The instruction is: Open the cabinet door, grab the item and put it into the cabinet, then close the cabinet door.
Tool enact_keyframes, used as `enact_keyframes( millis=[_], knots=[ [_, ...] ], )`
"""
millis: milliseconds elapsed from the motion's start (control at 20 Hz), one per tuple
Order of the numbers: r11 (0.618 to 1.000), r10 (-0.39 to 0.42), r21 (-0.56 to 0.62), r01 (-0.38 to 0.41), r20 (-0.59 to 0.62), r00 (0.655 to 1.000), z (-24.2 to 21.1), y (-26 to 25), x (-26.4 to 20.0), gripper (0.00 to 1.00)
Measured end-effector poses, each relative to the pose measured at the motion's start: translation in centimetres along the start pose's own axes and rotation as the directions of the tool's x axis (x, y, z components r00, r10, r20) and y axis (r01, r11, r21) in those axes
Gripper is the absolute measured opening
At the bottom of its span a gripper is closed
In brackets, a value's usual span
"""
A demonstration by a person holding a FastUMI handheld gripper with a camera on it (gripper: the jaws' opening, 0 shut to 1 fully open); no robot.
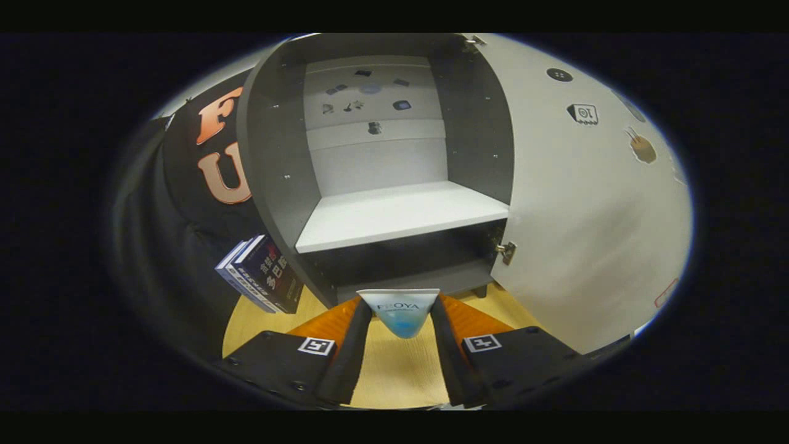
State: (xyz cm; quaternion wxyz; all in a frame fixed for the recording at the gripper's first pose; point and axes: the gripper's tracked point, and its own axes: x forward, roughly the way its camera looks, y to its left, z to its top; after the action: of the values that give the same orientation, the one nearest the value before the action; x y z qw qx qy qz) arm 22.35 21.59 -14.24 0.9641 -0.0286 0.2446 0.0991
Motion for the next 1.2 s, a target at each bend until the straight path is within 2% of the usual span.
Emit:
enact_keyframes(
  millis=[400, 650, 900, 1200],
  knots=[
    [0.998, 0.042, -0.039, -0.038, 0.091, 0.995, 10.1, 1.9, 1.0, 0.62],
    [0.996, 0.052, -0.073, -0.043, 0.119, 0.992, 14.2, 2.3, 4.0, 0.62],
    [0.994, 0.060, -0.097, -0.050, 0.099, 0.993, 16.1, 3.0, 7.3, 0.62],
    [0.992, 0.080, -0.095, -0.077, 0.031, 0.996, 15.1, 3.8, 12.6, 0.62]
  ],
)
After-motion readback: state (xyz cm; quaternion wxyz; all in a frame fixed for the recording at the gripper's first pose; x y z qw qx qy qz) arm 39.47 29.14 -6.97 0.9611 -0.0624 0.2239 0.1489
